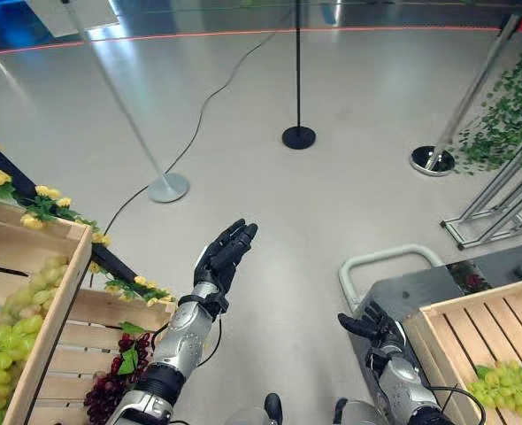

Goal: Pick up the fruits from the basket on one side to the basket on the other side

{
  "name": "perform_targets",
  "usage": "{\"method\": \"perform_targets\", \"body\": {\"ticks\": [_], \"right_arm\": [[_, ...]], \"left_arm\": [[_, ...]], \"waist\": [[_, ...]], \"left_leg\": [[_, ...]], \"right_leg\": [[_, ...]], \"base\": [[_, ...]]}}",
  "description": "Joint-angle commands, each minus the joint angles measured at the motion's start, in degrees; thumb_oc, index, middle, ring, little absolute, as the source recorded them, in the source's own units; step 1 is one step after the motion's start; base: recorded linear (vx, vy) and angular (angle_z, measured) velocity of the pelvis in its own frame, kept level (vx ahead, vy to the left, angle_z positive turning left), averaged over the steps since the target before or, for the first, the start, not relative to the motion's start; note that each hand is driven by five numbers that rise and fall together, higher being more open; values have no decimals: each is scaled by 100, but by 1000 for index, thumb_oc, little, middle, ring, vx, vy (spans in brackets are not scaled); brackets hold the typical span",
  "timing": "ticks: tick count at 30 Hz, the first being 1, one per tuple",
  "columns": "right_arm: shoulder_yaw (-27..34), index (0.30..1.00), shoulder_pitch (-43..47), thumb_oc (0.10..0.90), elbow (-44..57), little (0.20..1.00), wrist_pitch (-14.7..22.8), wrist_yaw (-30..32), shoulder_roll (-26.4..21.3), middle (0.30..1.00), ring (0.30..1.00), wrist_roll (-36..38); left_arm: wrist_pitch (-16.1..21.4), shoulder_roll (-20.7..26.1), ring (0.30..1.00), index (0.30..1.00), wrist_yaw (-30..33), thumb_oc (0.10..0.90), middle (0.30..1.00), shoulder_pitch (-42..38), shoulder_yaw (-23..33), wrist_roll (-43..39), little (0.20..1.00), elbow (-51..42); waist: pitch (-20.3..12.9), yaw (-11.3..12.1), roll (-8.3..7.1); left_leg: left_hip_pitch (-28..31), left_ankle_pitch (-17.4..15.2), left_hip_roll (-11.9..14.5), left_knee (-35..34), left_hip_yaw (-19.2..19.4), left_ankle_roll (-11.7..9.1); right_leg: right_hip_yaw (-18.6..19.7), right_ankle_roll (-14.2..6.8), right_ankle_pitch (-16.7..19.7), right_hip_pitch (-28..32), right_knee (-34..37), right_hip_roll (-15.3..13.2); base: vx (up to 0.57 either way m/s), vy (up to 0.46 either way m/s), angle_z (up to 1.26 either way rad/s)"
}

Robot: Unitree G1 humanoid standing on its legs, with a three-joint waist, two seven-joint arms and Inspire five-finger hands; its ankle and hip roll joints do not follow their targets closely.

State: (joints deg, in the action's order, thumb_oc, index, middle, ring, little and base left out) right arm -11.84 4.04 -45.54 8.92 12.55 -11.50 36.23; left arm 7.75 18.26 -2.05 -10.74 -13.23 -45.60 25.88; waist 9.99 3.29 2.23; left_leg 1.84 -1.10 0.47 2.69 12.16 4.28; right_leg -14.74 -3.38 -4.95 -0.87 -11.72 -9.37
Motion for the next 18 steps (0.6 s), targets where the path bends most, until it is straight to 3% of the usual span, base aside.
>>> {"method": "perform_targets", "body": {"ticks": [1,5,9,12,15,18], "right_arm": [[69,900,234,800,431,900,675,223,-313,900,900,-271],[123,900,125,800,1206,900,828,291,-538,900,900,-483],[639,900,-5,800,1797,900,1507,116,-857,900,900,-727],[995,900,-41,800,2167,900,1770,62,-1085,900,900,-1104],[1252,900,26,800,2285,900,1924,406,-1339,900,900,-1607],[1382,900,131,800,2329,900,1806,710,-1577,900,900,-1892]], "left_arm": [[289,49,900,900,-50,800,900,-63,191,51,900,-382],[225,-17,900,900,-142,800,900,121,202,315,900,-221],[-29,2,900,900,-252,800,900,349,258,447,900,-270],[-151,49,900,900,-290,800,900,417,263,539,900,-285],[-297,77,900,900,-346,800,900,370,200,800,900,-274],[-337,124,900,900,-265,800,900,256,45,942,900,-188]], "waist": [[-295,79,-217],[-269,-36,-243],[-260,-201,-280],[-272,-313,-309],[-277,-407,-325],[-261,-489,-336]], "left_leg": [[-218,-62,166,304,-585,-540],[-109,47,250,32,-521,-636],[105,48,241,-219,-479,-632],[260,21,231,-339,-393,-610],[363,-1,228,-423,-295,-582],[418,-13,224,-459,-193,-557]], "right_leg": [[243,-170,472,614,1012,39],[225,-137,564,653,1235,90],[312,-152,614,690,1343,161],[358,-202,675,698,1394,166],[442,-239,724,679,1417,186],[499,-286,764,623,1389,189]], "base": [[10,-100,-52],[2,-29,-23],[12,-9,-8],[11,-3,-6],[-11,-4,-12],[-50,5,-18]]}}
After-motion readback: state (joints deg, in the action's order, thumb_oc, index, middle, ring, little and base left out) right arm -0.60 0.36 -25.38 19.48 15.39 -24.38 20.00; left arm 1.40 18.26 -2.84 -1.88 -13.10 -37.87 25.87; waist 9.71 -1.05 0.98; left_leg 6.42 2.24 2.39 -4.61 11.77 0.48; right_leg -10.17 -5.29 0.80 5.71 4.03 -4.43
